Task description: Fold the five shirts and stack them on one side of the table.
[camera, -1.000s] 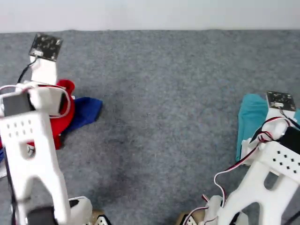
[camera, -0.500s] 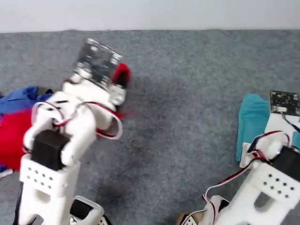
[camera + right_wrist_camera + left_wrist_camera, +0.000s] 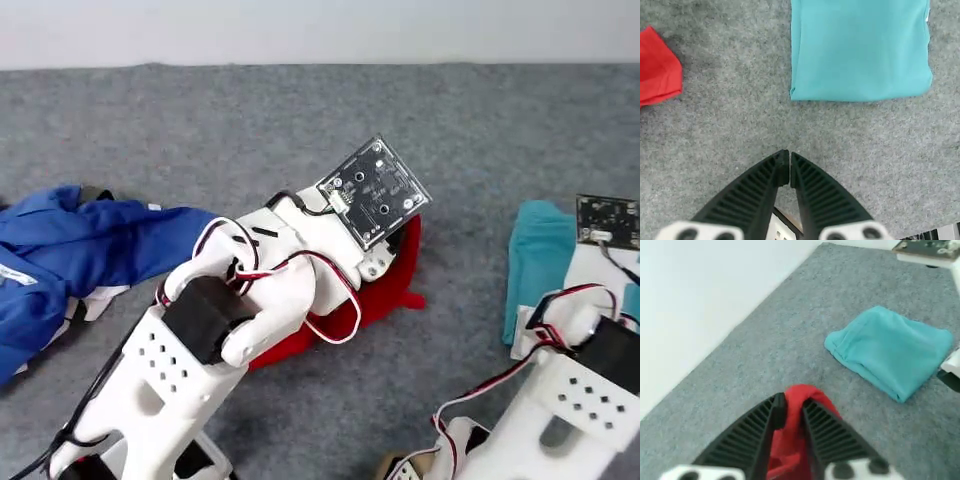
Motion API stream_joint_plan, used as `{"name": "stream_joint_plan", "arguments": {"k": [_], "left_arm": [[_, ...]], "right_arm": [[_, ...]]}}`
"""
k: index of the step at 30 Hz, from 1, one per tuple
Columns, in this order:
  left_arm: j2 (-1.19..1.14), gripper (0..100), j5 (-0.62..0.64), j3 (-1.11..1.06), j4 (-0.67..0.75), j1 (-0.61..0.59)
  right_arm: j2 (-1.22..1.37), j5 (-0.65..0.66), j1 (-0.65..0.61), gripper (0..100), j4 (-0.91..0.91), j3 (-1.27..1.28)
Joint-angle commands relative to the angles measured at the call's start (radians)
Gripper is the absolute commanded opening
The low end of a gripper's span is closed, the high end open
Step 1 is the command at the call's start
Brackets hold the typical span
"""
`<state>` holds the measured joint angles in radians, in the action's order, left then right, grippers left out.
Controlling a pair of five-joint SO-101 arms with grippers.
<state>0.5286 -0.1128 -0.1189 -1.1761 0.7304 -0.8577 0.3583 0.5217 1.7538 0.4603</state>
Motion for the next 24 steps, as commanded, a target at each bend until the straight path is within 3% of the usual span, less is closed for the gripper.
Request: {"name": "stream_joint_plan", "arguments": {"k": [1, 11, 17, 24], "left_arm": [[0.005, 11, 0.002, 0.035, -0.063, 0.009], [0.008, 11, 0.009, 0.165, -0.313, -0.144], [0.008, 10, -0.107, 0.176, -0.575, -0.224], [0.086, 10, -0.226, 0.012, -0.582, -0.362]], "right_arm": [[-0.024, -0.005, -0.004, 0.9, 0.041, 0.029], [-0.024, -0.005, -0.008, 0.9, 0.031, 0.049], [-0.016, -0.005, -0.012, 0.9, 0.024, 0.049], [-0.016, -0.008, -0.087, 0.9, 0.004, 0.054]]}}
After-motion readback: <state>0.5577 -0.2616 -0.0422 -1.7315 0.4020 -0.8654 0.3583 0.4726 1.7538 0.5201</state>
